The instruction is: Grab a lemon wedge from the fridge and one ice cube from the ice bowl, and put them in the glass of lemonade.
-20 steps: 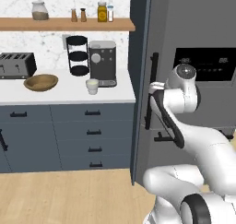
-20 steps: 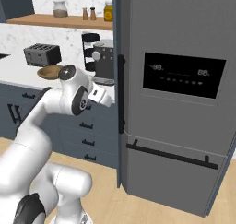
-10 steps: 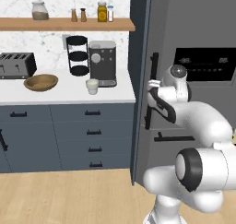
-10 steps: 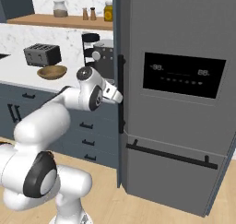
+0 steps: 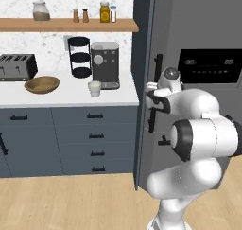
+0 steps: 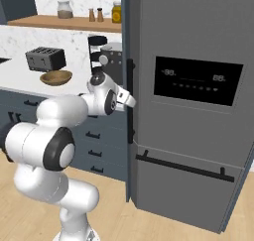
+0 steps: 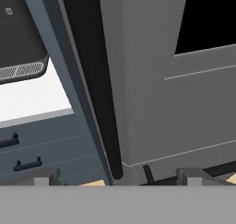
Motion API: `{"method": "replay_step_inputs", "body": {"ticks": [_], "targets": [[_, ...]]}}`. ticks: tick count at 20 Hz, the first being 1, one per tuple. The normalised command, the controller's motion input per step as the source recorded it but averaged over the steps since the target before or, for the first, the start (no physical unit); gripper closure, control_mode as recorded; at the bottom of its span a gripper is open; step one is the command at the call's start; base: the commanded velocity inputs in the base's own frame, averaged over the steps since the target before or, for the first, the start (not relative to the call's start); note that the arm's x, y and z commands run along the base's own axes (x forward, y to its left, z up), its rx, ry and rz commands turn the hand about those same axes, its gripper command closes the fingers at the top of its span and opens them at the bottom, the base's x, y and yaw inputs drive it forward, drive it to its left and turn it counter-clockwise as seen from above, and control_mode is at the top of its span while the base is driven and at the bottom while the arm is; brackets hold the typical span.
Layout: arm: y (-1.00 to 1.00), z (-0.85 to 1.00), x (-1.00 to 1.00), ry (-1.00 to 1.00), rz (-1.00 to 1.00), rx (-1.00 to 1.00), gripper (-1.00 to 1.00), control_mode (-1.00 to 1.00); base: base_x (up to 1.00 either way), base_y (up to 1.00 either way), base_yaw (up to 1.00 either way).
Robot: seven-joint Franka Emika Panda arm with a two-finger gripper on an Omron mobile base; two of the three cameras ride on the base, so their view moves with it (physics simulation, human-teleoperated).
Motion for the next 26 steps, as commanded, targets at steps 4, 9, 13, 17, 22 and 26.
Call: {"method": "replay_step_inputs", "body": {"ticks": [4, 9, 13, 17, 22, 26], "targets": [[-0.01, -0.23, 0.64, 0.00, 0.00, -0.03, -1.00, -1.00, 0.00, 0.00, 0.00], [-0.12, -0.19, 0.68, 0.00, 0.00, -0.01, -1.00, -1.00, 0.00, 0.00, 0.00], [-0.19, -0.20, 0.52, 0.00, 0.00, 0.00, -1.00, -1.00, 0.00, 0.00, 0.00], [-0.01, -0.16, 0.54, 0.02, 0.00, -0.01, -1.00, -1.00, 0.00, 0.00, 0.00], [0.00, -0.05, 0.56, 0.00, 0.00, 0.00, -1.00, -1.00, 0.00, 0.00, 0.00], [-0.09, -0.10, 0.29, 0.00, 0.00, 0.00, -1.00, -1.00, 0.00, 0.00, 0.00]]}}
